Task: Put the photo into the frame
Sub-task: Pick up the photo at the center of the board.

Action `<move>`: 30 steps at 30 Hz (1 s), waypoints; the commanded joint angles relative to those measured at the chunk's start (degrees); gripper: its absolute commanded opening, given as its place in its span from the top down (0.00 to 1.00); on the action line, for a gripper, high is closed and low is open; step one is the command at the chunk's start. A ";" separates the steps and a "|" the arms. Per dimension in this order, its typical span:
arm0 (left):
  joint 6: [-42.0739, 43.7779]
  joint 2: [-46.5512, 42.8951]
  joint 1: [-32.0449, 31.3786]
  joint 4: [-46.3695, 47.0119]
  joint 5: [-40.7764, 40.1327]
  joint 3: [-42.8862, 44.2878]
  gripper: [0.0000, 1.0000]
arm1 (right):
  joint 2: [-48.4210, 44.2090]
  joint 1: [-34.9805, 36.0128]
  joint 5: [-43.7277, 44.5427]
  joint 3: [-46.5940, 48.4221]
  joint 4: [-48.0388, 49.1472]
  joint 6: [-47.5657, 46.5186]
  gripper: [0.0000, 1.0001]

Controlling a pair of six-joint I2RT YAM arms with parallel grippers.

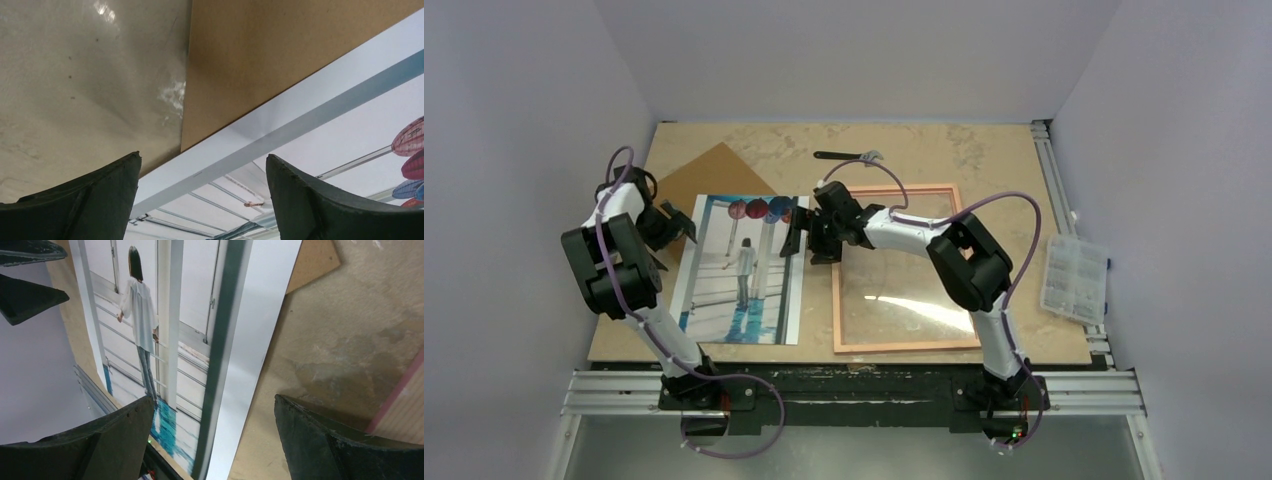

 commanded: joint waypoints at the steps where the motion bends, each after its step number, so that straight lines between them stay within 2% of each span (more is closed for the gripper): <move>1: 2.56 3.09 0.68 -0.23 1.83 5.00 0.09 | 2.20 0.14 3.11 3.78 -1.39 -1.06 0.11; 8: 3.64 6.83 0.40 -3.36 4.37 8.49 0.12 | 6.47 0.27 2.54 8.30 -3.09 -0.97 0.11; 10: 3.19 6.68 0.08 -4.36 3.70 8.91 0.10 | 6.95 0.23 2.32 8.67 -3.03 -0.84 0.11; 12: 2.95 5.10 -0.41 -4.09 2.71 8.27 0.01 | 6.94 0.23 2.29 8.78 -2.96 -0.75 0.11; 13: 3.14 4.73 -0.66 -3.83 2.61 8.05 0.00 | 6.90 0.28 2.24 8.88 -3.00 -0.73 0.11; 21: 5.66 8.24 -2.49 -5.51 5.74 10.47 0.02 | 7.57 0.29 0.88 8.93 -1.91 -0.44 0.11; 26: 9.05 10.19 -4.98 -9.07 6.33 13.50 0.00 | 6.65 0.29 -4.18 6.26 4.34 1.41 0.11; 30: 12.73 13.18 -7.56 -12.89 9.60 17.03 0.00 | 5.08 0.07 -9.79 2.09 15.88 6.37 0.12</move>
